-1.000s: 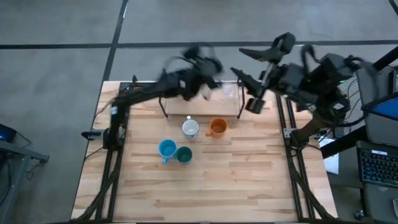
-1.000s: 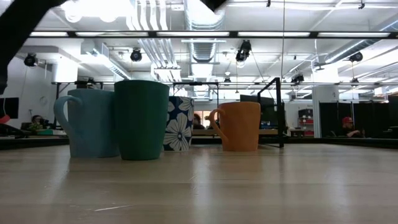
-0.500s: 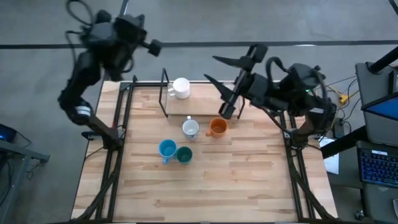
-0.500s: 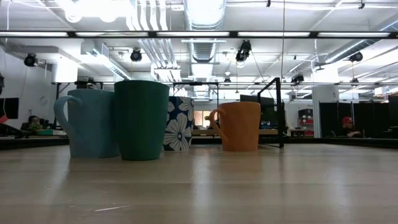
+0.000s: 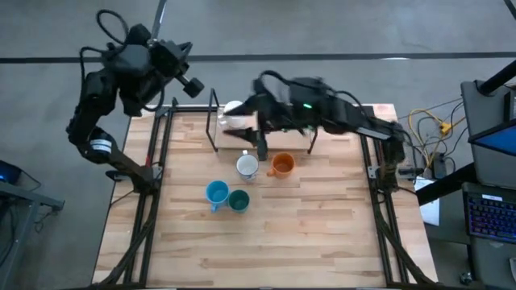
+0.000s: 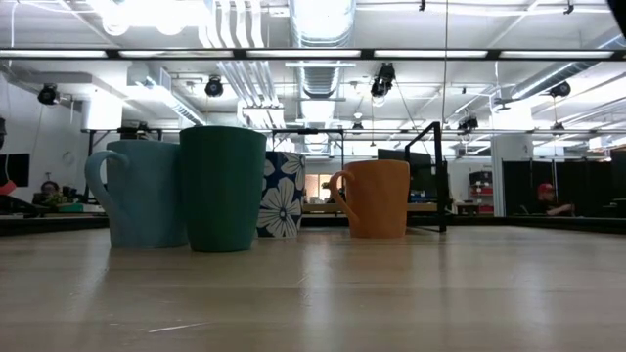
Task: Stack small to large cups/mugs on shelf
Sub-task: Put the light blue mug on the shelf
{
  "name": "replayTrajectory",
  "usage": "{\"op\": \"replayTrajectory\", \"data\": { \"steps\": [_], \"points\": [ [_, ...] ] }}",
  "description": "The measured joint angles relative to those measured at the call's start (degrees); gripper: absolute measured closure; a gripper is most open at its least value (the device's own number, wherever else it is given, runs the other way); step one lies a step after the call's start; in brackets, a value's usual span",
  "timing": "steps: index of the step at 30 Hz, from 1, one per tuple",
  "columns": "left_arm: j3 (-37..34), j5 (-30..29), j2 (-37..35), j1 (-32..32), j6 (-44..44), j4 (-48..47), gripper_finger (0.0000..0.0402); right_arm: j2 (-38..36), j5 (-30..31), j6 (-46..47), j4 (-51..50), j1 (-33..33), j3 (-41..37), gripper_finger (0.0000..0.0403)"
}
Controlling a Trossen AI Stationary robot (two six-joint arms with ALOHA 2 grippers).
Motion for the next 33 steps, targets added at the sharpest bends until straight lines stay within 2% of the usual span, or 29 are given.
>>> {"op": "replayTrajectory", "data": {
  "steps": [3,5,8,10,14,16,23,26,33],
  "points": [
    [0.0,-4.9,0.6,0.0,-1.3,-2.6,0.0400,2.7,-14.1,10.0,-1.4,-4.1,0.0,0.0202],
    [0.0,-8.9,0.6,-0.1,-2.1,-4.5,0.0400,4.4,-21.0,15.1,-2.6,-6.1,0.0,0.0202],
    [0.0,-12.6,0.0,-0.7,-2.2,-5.7,0.0400,6.8,-24.8,16.2,-7.5,-8.1,0.0,0.0202],
    [0.0,-12.5,-1.2,-0.9,-2.3,-5.7,0.0400,8.3,-23.4,13.8,-12.0,-8.7,0.0,0.0202],
    [0.0,-12.4,-4.2,-1.0,-2.4,-5.6,0.0400,10.8,-13.8,6.8,-20.0,-8.5,0.0,0.0202],
    [0.1,-12.4,-5.5,-1.0,-3.6,-5.6,0.0400,12.3,-11.0,4.3,-22.8,-8.3,0.0,0.0202],
    [0.0,-12.3,-8.1,-1.0,-8.8,-6.8,0.0400,17.3,-5.7,-2.5,-28.0,-6.4,0.0,0.0202],
    [0.0,-12.3,-8.3,-1.0,-10.1,-9.9,0.0400,18.8,-3.4,-6.4,-29.8,-4.9,0.0,0.0202],
    [0.0,-11.7,-6.7,-1.0,-16.2,-19.9,0.0400,20.8,-3.1,-9.9,-32.5,-3.6,0.0,0.0202]
  ]
}}
